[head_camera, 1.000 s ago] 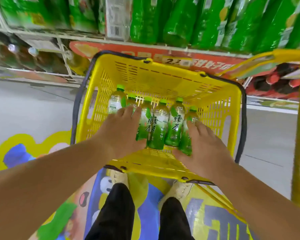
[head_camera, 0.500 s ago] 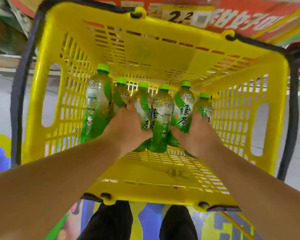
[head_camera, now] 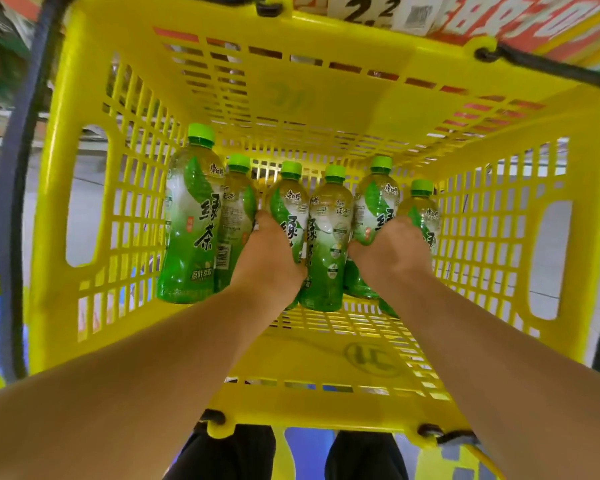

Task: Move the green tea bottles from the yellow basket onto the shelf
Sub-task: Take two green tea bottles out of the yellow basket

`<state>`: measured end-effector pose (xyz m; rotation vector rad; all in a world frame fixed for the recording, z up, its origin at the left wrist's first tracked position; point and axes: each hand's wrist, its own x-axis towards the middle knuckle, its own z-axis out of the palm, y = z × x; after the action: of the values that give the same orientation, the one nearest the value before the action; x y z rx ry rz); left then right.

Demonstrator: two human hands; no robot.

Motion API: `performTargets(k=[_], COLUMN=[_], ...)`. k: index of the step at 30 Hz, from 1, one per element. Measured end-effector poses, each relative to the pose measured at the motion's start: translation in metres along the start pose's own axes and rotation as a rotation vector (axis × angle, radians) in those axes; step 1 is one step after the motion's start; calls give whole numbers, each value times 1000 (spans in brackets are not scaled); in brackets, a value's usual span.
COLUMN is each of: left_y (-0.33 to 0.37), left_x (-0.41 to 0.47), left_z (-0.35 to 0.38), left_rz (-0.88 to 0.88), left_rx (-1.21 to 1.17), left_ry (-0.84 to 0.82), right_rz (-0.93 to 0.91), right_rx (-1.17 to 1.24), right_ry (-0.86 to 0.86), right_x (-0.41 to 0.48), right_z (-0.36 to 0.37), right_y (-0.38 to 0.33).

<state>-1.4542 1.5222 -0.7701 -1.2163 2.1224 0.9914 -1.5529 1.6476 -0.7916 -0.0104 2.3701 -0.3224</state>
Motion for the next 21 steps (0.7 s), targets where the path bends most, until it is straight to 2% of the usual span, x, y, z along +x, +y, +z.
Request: performTargets(k=[6,15,21], left_y=[-7,-3,18], left_x=[-1,-21,-52], left_z=[-2,-22,-39], left_rz=[27,16,28], left_rx=[-9,-62,-117], left_ry=[44,31,23], right_rz=[24,-60,-163], right_rx=[-4,463,454], right_ry=[-14,-29,-18], right_x=[-6,-28,-59], right_z=[-3,-6,-32], right_y=[-4,17,23])
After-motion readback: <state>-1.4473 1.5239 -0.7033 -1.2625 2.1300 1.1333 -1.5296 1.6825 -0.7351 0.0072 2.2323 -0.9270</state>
